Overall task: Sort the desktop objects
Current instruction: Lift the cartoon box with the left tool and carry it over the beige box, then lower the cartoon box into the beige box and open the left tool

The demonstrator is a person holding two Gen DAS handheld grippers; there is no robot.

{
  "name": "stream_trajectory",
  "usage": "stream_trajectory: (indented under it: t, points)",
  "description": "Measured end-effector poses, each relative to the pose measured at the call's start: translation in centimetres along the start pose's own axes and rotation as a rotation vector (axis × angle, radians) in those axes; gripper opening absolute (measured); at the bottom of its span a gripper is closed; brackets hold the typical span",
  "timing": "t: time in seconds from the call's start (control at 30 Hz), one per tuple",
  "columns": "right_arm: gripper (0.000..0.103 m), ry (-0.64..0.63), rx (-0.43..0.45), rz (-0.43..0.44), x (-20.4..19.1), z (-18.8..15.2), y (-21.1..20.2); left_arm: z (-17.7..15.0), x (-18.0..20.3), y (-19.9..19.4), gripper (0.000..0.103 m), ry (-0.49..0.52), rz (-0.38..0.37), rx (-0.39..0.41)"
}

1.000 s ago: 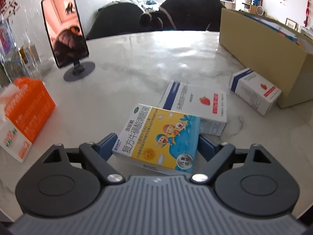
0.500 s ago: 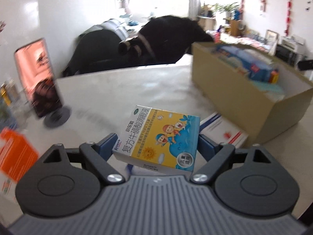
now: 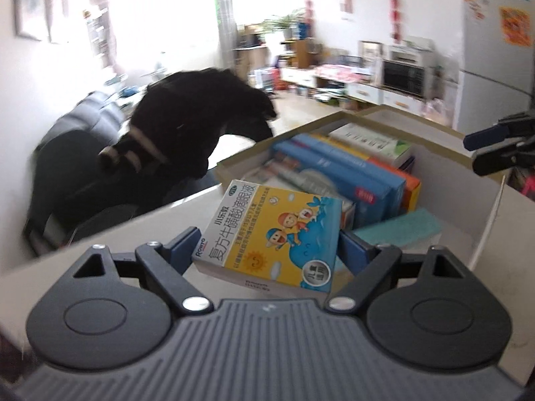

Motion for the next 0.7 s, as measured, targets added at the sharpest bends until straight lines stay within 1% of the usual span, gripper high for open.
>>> stream_trajectory:
  t: [0.17,0.23,0.37,0.53,0.6,0.7]
  points:
    - [0.079,0.009,0.014,-0.003,1.0,0.5,-0.3,2.5,0.2,3.8,0.088,0.097,-0.084,-0.008]
    - [0.079,0.015,0.018,-0.007,1.5,0.7,-0.3,3.3,0.3,5.4,0.088,0.126,-0.108,-0.026]
    - [0.079,0.027,0.02,-0.015,2.6,1.0,-0.4,4.3,0.4,8.1,0.088,0.193,-0.158,-0.093]
    - [0.08,0.038,0.033,-0.015,4.0,1.5,-0.5,5.0,0.3,10.4,0.088,0.29,-0.207,-0.176]
    - [0.08,0.048,0.033,-0.011,4.5,1.6,-0.4,5.3,0.2,11.3,0.088,0.309,-0.226,-0.192]
    - [0.08,0.047,0.027,-0.003,4.9,1.9,-0.1,5.7,-0.3,12.1,0.089,0.301,-0.247,-0.198]
Point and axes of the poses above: each gripper's, at about its wrist camera, not at the fingertips, and y roughly the way its jaws point, x to its right, z to its top, the point moved 2 cm from there along y, roughly the way its jaws point, and after that the axes turned 5 degrees about y, right-handed, at the moved point
